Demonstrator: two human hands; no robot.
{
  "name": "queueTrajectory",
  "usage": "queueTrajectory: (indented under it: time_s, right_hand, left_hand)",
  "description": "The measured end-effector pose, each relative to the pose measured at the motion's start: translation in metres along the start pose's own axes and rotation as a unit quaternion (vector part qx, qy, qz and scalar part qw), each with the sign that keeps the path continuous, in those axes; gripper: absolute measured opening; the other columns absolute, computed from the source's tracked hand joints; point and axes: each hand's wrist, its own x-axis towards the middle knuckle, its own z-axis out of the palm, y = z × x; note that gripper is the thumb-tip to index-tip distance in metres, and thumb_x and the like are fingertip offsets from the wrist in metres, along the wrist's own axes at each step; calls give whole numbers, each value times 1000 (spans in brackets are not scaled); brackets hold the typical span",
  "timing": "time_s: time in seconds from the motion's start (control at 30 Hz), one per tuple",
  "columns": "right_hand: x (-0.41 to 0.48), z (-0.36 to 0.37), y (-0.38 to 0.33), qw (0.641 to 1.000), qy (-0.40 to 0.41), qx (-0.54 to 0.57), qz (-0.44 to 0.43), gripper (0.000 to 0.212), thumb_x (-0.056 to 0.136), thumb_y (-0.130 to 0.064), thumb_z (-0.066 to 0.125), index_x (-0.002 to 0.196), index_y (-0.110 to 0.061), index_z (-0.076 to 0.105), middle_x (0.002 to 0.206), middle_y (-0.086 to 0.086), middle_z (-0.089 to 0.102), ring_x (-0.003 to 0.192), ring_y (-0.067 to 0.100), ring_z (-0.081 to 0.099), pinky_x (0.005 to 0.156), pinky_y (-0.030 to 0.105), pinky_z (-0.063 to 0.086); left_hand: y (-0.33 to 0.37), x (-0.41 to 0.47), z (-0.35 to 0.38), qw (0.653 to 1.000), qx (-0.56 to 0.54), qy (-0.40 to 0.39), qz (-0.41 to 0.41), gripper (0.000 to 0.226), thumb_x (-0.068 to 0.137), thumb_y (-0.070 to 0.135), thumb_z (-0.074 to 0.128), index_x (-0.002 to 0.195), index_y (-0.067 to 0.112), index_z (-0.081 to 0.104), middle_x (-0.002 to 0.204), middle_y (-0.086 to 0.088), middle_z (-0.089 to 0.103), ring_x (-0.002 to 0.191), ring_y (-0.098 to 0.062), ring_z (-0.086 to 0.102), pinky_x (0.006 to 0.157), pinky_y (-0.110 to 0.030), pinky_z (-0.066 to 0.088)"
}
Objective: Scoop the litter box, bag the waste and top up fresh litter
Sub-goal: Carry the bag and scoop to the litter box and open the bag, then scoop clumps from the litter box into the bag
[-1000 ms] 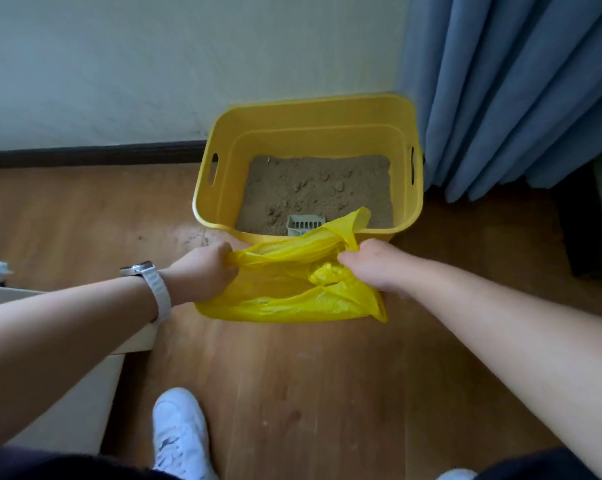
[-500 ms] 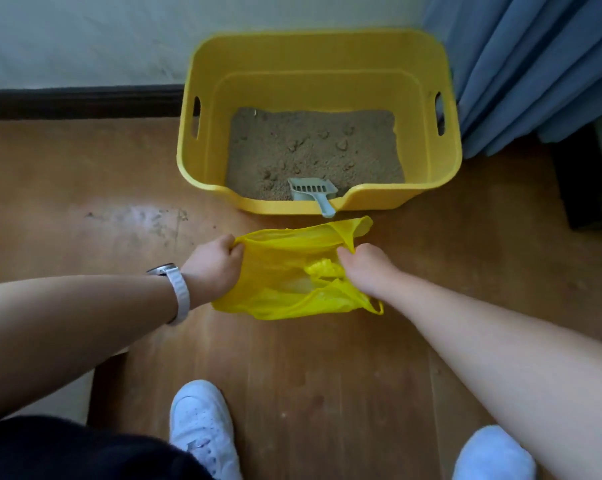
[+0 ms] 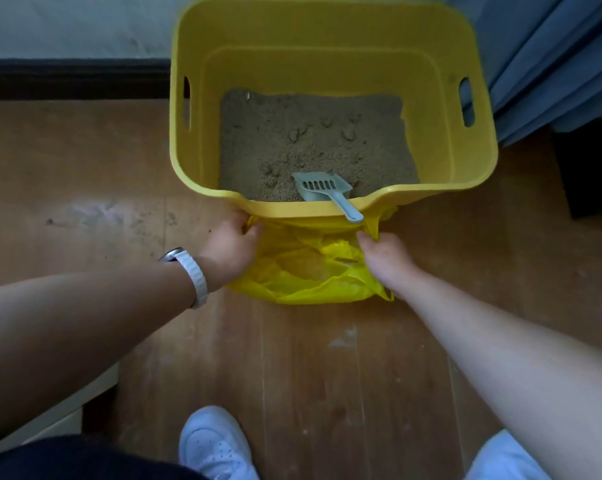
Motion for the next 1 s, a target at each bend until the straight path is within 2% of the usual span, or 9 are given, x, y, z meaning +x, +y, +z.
queueTrajectory:
  time_s: [0.13,0.27,0.4,0.57,0.67,0.73,0.87,0.93,1.0]
  right_hand:
    - [4,-5,-4,999,38,26,-20,38,98,-39,48,79,-8,62,75,9,59,75,27,54,66,33,38]
    - [6,-10,-9,997,55,39,-41,38,96,-37,49,87,-5,66,87,14,68,85,30,61,73,37,45]
    - [2,-15,-10,996,55,40,-63,32,96,-36,50,82,-11,64,82,8,63,82,26,57,70,34,39]
    - [-5,-20,-7,994,61,30,-87,24,94,-41,56,87,-18,56,81,-1,59,79,22,54,62,31,33]
    - [-10,-24,-4,991,88,27,-96,23,91,-37,60,99,-16,57,95,2,60,86,19,54,71,27,35]
    - [-15,-28,2,985,121,22,-119,20,89,-34,62,99,-17,58,100,4,61,88,19,57,74,28,40]
    - [-39,-45,2,953,178,-38,-243,11,89,-24,60,88,-13,61,90,-1,56,81,16,54,73,32,46]
    - [-52,-51,-7,919,195,-64,-337,16,87,-26,55,84,-12,62,84,-2,57,77,16,54,68,34,46]
    - [-62,-56,-20,879,198,-94,-424,22,84,-28,52,82,-10,63,81,2,59,75,21,56,65,34,47]
  left_hand:
    - [5,3,-4,998,-69,10,-3,21,99,30,47,86,16,56,73,-5,53,65,-19,48,61,-35,40]
    - [4,1,-11,995,-102,22,11,22,98,26,50,81,13,55,70,-6,49,62,-19,44,56,-33,35]
    - [1,-7,-19,996,-78,36,20,24,98,29,52,93,7,58,71,-7,48,60,-19,43,51,-30,34]
    - [-4,-16,-30,996,-49,51,54,22,92,37,60,103,19,62,91,-5,64,84,-24,60,73,-38,50]
    - [-9,-21,-36,995,-41,56,67,30,90,40,62,113,21,62,99,2,65,93,-19,62,80,-36,52]
    - [-16,-26,-39,994,-20,69,88,37,89,41,62,119,20,60,108,1,63,99,-17,60,86,-37,52]
    - [-27,-43,-55,964,128,124,199,45,83,48,54,115,18,60,107,-3,58,95,-20,56,82,-36,48]
    - [-22,-52,-64,932,183,137,281,44,82,48,50,108,14,64,103,-6,60,84,-23,57,75,-33,48]
    - [-16,-57,-72,894,223,150,360,39,85,41,52,102,9,67,100,-10,63,83,-30,61,71,-36,51]
